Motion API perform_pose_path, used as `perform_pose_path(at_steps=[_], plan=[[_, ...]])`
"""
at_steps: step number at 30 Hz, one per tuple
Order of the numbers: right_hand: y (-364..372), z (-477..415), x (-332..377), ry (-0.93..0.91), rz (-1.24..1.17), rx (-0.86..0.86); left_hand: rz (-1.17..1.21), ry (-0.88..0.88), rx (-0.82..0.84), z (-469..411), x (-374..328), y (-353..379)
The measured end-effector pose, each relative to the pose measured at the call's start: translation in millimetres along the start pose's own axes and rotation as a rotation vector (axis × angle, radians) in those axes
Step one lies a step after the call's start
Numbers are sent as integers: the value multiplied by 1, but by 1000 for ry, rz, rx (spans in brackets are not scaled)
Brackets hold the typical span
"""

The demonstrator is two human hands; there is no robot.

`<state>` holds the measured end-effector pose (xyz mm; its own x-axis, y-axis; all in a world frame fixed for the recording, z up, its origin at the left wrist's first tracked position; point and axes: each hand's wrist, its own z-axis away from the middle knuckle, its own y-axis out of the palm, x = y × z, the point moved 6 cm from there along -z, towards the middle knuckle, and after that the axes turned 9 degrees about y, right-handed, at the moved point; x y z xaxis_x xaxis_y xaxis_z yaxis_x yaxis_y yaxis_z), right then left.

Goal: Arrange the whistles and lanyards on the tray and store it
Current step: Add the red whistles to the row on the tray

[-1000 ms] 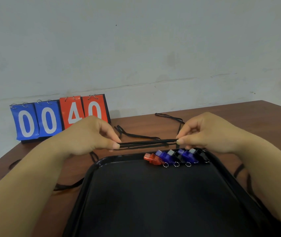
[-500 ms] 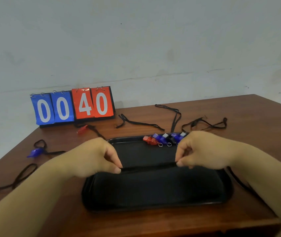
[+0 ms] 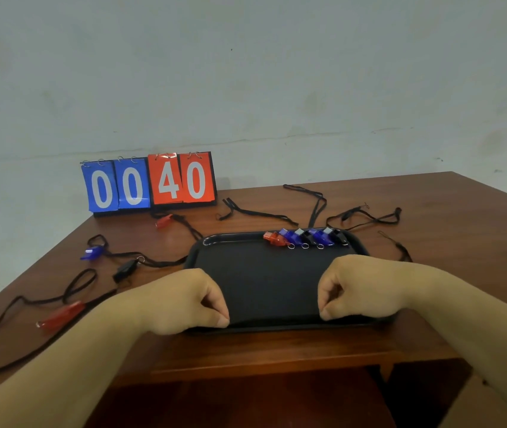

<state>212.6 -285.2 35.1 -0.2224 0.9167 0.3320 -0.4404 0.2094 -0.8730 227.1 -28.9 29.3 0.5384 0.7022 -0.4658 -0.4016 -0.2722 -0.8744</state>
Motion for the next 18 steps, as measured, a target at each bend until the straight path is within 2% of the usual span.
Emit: perform_pose_path(at_steps=[7, 15, 18], plan=[[-14, -9, 22, 14, 85, 36, 36, -12, -66, 5, 4, -9], [-21, -37, 49, -6, 106, -33, 71, 4, -118, 10, 15, -13], [-23, -47, 63, -30, 99, -94, 55, -11, -206, 14, 23, -17]])
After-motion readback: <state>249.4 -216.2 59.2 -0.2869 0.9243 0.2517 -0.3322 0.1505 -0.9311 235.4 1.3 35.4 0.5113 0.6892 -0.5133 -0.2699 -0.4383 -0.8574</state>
